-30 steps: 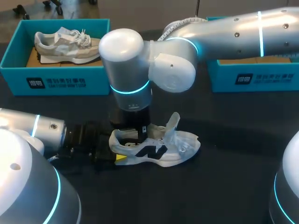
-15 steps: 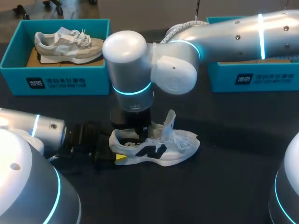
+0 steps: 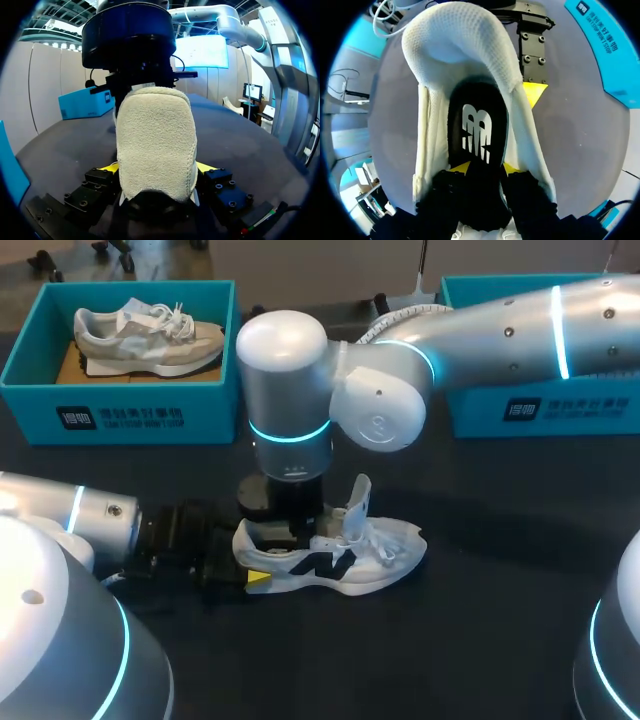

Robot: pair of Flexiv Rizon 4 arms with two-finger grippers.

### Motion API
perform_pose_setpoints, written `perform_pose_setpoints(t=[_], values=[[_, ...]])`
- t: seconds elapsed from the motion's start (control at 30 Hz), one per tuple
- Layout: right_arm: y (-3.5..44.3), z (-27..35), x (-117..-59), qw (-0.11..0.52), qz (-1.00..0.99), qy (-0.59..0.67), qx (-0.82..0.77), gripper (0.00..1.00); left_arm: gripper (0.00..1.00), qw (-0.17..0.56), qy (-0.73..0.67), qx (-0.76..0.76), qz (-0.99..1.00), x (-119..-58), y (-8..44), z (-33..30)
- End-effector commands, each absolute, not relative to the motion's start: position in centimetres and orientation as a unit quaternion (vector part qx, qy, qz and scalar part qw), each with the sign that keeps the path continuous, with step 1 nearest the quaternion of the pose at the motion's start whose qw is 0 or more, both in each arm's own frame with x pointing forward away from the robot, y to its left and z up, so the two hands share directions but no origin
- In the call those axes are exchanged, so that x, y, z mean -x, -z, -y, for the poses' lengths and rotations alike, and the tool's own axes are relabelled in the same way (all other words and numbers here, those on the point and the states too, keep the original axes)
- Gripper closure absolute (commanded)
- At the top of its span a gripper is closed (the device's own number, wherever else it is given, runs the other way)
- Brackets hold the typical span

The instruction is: Take the shoe out of the shoebox, open the shoe tongue, remove and reinsert the insole, then place the shoe into the shoebox

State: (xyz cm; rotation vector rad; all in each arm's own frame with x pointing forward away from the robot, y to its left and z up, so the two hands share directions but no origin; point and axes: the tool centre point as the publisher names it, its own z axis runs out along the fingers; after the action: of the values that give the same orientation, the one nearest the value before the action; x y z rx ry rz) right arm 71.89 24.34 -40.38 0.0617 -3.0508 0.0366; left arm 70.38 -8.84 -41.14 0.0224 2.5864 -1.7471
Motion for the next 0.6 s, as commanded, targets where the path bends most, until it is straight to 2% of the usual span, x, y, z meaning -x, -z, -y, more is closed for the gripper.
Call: perform_pose_setpoints(t=[0.03,0.07,0.1,0.37,0.6], values=[[43.4,-25.7,-71.3,0.059,0.998,-0.006,-0.017,0.81,1.00,0.010,0.559,-0.008,-0.829,-70.2,41.1,8.8],[43.5,-25.7,-71.0,0.062,0.998,-0.006,-0.013,0.95,1.00,0.010,0.559,-0.008,-0.829,-70.2,41.1,8.8],[43.6,-25.7,-70.8,0.063,0.998,-0.005,-0.012,1.00,1.00,0.010,0.559,-0.008,-0.829,-70.2,41.1,8.8],[42.4,-24.3,-69.1,0.074,0.997,-0.022,0.008,1.00,1.00,0.010,0.559,-0.008,-0.829,-70.2,41.1,8.8],[38.9,-22.0,-68.4,0.089,0.994,-0.062,0.009,1.00,1.00,0.010,0.559,-0.008,-0.829,-70.2,41.1,8.8]])
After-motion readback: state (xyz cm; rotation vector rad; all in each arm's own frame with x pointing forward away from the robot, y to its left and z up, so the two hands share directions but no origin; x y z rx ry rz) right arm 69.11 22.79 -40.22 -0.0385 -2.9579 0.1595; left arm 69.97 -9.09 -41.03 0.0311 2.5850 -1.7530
